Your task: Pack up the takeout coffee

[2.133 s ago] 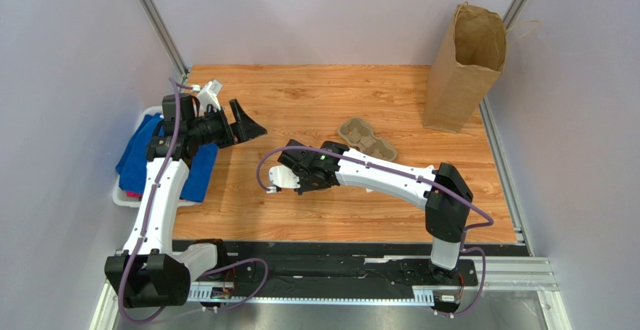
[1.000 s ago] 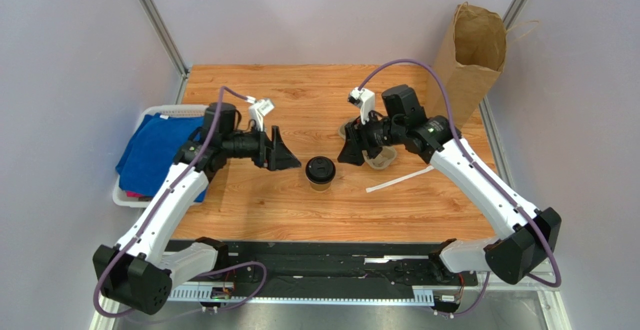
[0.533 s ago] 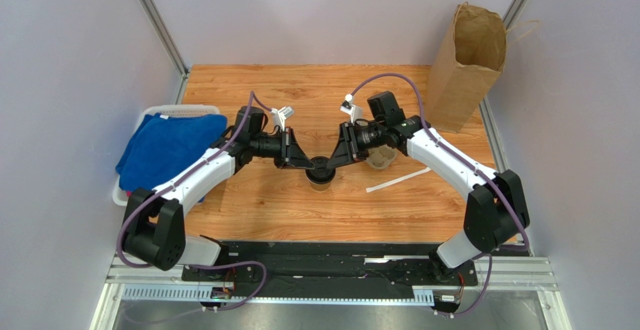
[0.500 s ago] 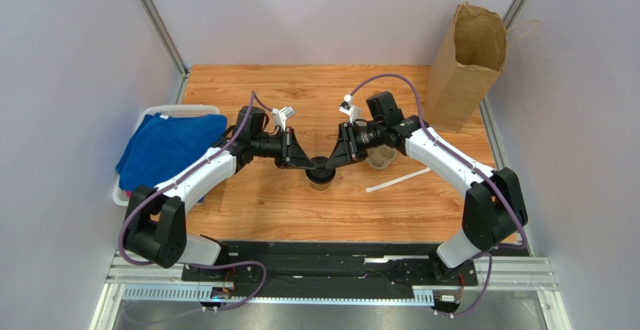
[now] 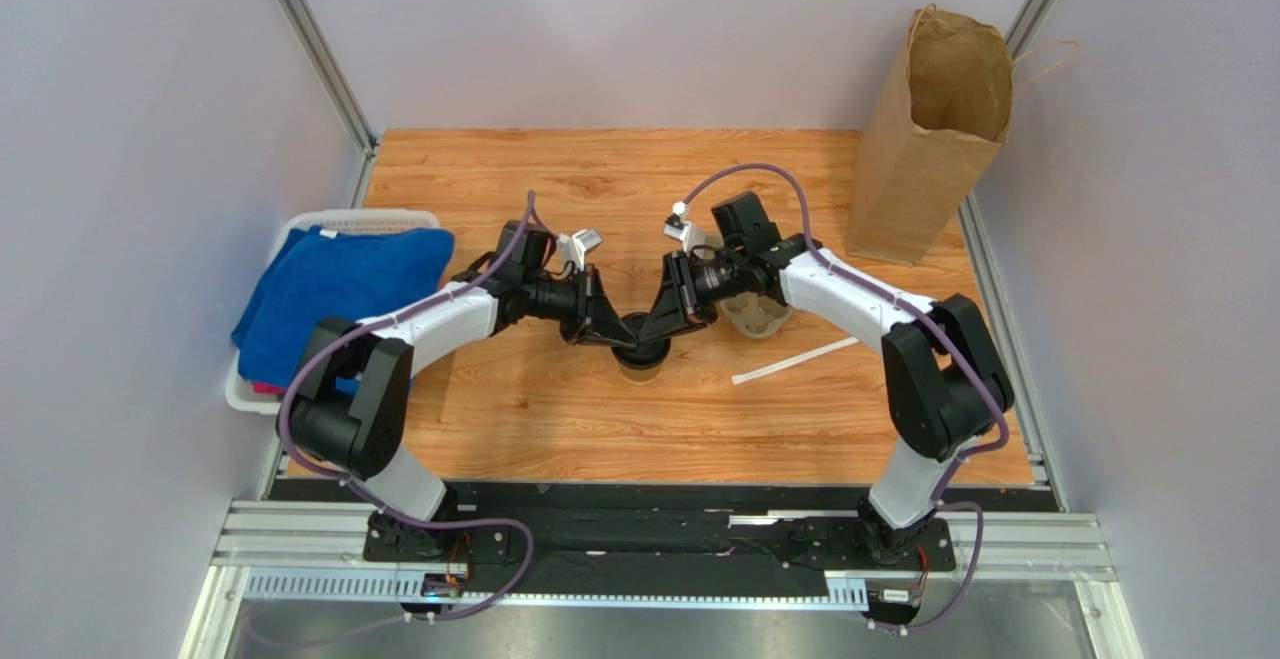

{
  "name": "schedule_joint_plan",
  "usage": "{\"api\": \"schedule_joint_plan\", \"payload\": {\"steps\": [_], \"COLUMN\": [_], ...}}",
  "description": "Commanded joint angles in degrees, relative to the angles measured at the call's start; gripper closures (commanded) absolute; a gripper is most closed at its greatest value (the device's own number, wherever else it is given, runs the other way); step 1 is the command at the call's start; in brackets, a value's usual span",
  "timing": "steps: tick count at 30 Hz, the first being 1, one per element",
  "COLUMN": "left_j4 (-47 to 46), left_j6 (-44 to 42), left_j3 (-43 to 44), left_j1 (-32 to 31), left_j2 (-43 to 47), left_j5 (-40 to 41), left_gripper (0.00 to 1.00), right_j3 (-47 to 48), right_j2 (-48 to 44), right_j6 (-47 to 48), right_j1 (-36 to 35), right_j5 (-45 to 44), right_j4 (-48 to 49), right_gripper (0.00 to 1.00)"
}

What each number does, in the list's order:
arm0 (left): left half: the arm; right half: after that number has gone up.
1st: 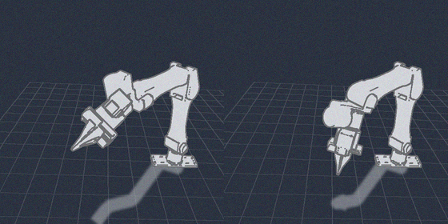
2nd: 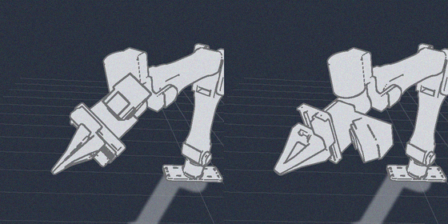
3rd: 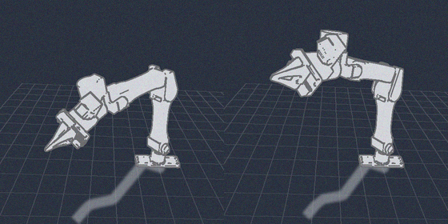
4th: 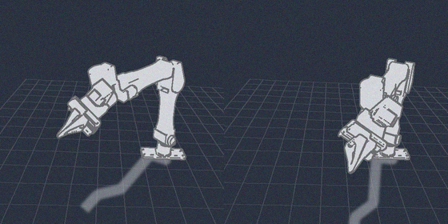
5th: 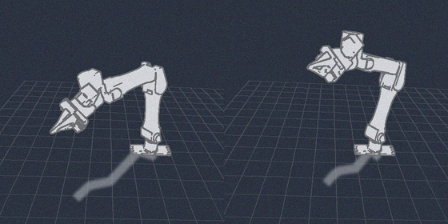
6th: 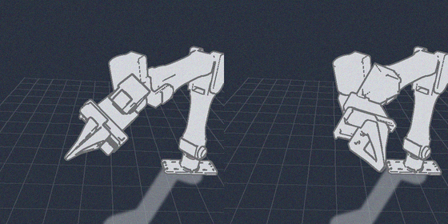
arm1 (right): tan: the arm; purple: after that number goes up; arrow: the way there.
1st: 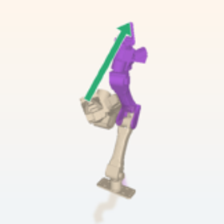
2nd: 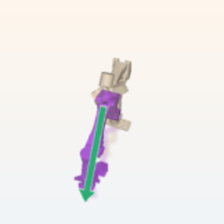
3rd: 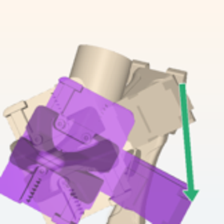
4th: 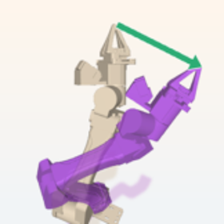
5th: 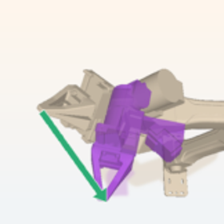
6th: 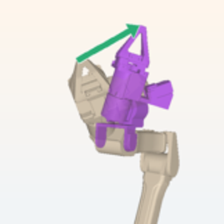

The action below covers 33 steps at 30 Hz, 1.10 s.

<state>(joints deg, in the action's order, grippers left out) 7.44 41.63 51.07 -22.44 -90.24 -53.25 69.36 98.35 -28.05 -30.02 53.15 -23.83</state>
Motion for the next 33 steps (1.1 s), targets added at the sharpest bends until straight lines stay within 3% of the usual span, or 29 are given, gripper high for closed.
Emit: {"api": "schedule_joint_plan", "payload": {"steps": [1, 33], "left_j4": [-1.73, -4.19], "left_j6": [-2.07, -7.88], "left_j3": [1.05, -1.06], "left_j1": [-0.24, 4.77], "left_j2": [-2.48, -19.80], "left_j5": [-0.19, -2.91], "left_gripper": [1.00, 1.00], "right_j3": [-0.98, -5.47], "right_j2": [3.77, 16.26], "right_j6": [-2.00, -1.92], "right_j1": [0.14, 4.18], "right_j5": [1.08, -1.99], "right_j4": [4.32, 7.31], "right_gripper": [0.78, 0.81]}}
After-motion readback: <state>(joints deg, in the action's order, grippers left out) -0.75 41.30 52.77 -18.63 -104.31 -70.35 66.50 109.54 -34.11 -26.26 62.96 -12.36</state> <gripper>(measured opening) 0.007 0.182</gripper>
